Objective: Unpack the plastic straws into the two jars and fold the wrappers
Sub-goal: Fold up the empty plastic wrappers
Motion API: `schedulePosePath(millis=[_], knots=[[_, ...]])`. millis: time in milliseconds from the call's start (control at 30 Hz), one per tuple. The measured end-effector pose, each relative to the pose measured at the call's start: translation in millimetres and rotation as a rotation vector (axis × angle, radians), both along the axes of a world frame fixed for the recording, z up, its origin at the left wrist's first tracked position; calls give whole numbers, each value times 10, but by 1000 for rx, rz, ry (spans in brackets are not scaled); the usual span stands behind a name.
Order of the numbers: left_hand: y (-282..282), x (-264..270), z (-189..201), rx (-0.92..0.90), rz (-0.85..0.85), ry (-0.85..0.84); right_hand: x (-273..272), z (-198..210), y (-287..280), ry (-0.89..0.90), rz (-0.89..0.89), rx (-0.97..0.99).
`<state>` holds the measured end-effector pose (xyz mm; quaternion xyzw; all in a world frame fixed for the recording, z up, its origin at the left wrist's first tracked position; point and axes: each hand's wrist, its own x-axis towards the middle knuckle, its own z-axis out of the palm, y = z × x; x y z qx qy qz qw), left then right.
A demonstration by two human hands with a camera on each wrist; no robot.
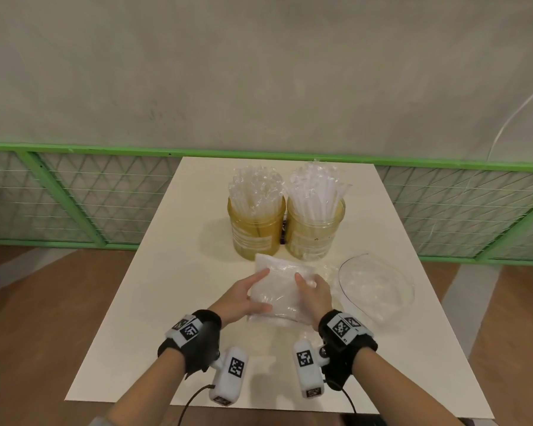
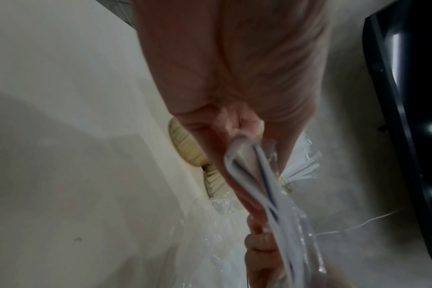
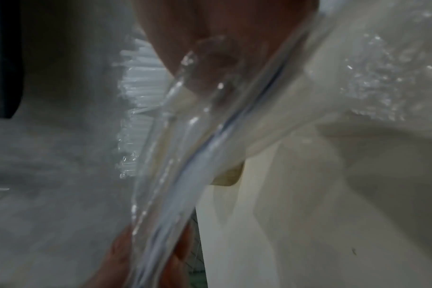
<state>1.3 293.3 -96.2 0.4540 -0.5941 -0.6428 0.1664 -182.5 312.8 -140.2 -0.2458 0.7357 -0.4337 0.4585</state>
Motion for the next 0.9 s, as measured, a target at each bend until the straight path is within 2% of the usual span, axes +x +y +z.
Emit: schedulePosePath(millis=[133, 200, 233, 300, 333, 367, 467, 533, 767, 900], knots=[[6, -16, -33, 12, 9, 11, 37, -23, -4, 89, -96, -120], [21, 1, -23, -4, 2, -3, 15, -71, -23, 58, -96, -109], [28, 10, -14, -20, -6, -26, -12, -54, -33, -28, -55, -70], [45, 22, 2, -52, -45, -88, -56, -71, -52, -339, 20, 60], [52, 21, 0, -66, -64, -111, -85, -115, -65, -416, 38, 111], [62, 10, 5, -77, -77, -121, -100, -140, -70, -410, 39, 108], [97, -52, 43, -89, -66, -106, -92, -52, -50, -44, -48, -26], [113, -84, 74, -95, -56, -87, -91, -19, -57, 90, -87, -74], [109, -102, 55, -105, -75, -101, -16, 3, -14, 154, -149, -143], [79, -63, -107, -112, -67, -158, -87, -8, 27, 82, -13, -59]])
